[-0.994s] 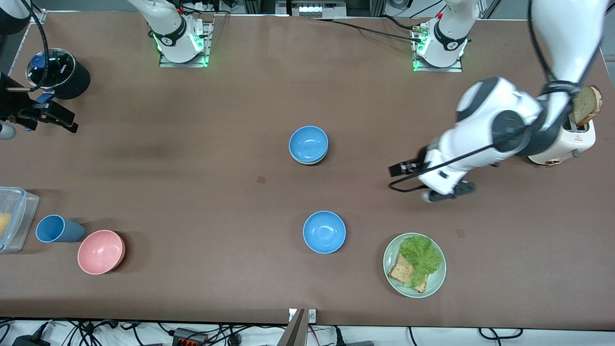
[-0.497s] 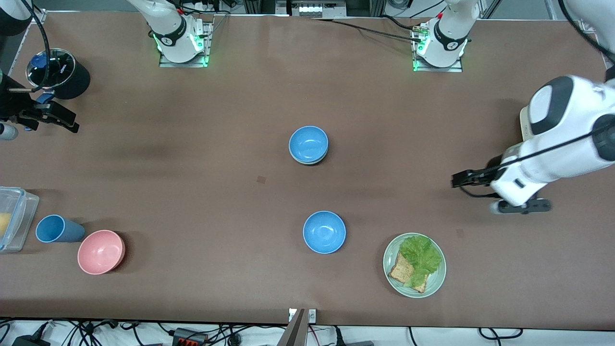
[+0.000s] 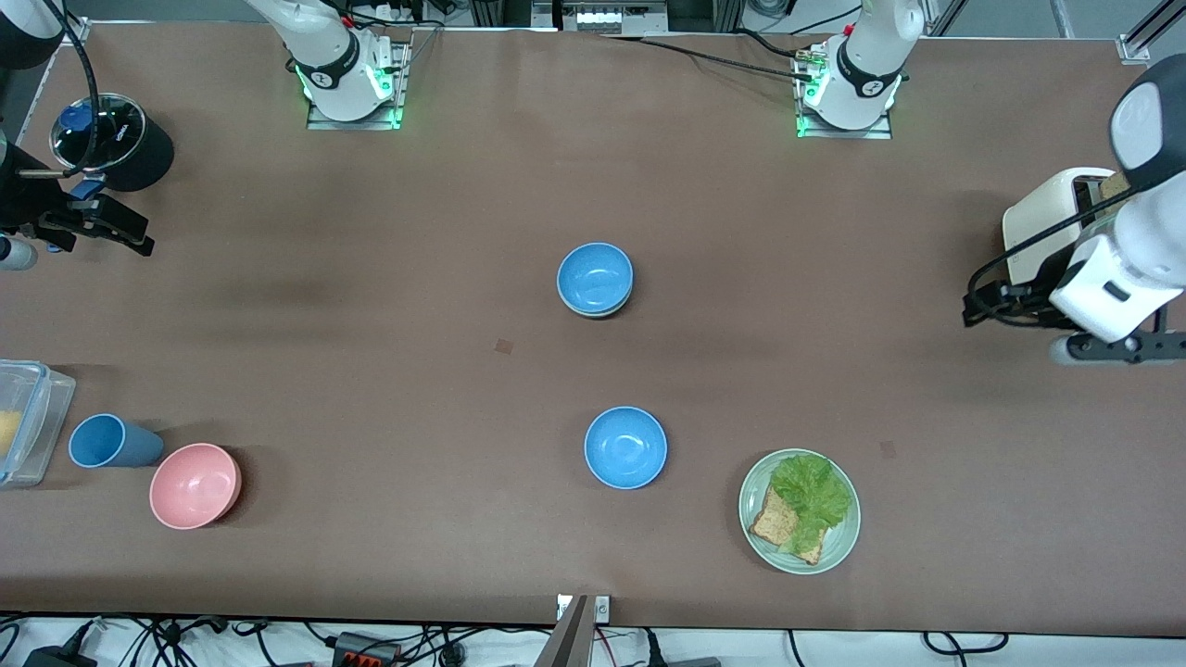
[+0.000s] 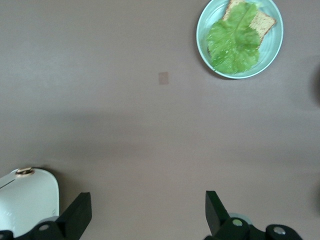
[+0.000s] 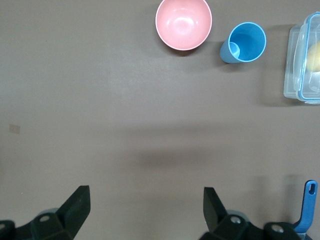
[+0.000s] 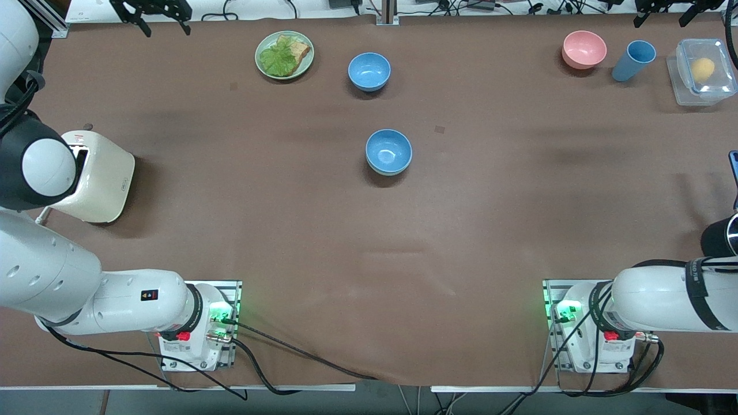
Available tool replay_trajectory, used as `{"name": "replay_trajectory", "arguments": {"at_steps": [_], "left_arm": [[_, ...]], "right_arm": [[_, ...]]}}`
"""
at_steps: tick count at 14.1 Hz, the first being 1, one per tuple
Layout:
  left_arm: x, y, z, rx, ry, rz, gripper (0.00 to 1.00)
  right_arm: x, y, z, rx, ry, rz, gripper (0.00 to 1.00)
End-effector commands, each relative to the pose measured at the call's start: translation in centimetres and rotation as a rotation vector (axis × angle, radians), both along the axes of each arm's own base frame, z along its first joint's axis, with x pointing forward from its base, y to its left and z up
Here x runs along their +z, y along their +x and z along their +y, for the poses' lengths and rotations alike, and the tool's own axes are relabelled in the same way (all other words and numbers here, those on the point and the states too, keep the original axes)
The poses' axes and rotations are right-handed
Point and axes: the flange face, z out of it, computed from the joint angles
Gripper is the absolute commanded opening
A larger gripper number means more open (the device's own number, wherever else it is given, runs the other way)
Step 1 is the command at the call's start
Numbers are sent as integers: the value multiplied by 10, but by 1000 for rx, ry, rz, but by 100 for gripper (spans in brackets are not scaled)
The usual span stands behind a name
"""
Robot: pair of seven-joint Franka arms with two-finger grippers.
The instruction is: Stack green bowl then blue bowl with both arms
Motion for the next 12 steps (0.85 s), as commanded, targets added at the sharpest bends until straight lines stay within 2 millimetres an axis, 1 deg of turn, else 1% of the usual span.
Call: {"name": "replay_trajectory", "arguments": {"at_steps": [1, 6, 9, 12], "left_arm": [[14, -14, -2, -13, -19, -8, 100], [17, -13, -11, -25, -31, 1, 100], [17, -14, -12, -24, -37, 15, 100], [21, -14, -13, -21, -44, 12, 100]], "right_arm": [[1, -1, 2, 14, 0, 0, 100], [2, -1, 4, 16, 0, 0, 100], [4, 0, 4, 22, 0, -3, 100], [5, 0, 4, 22, 0, -6, 100]]}}
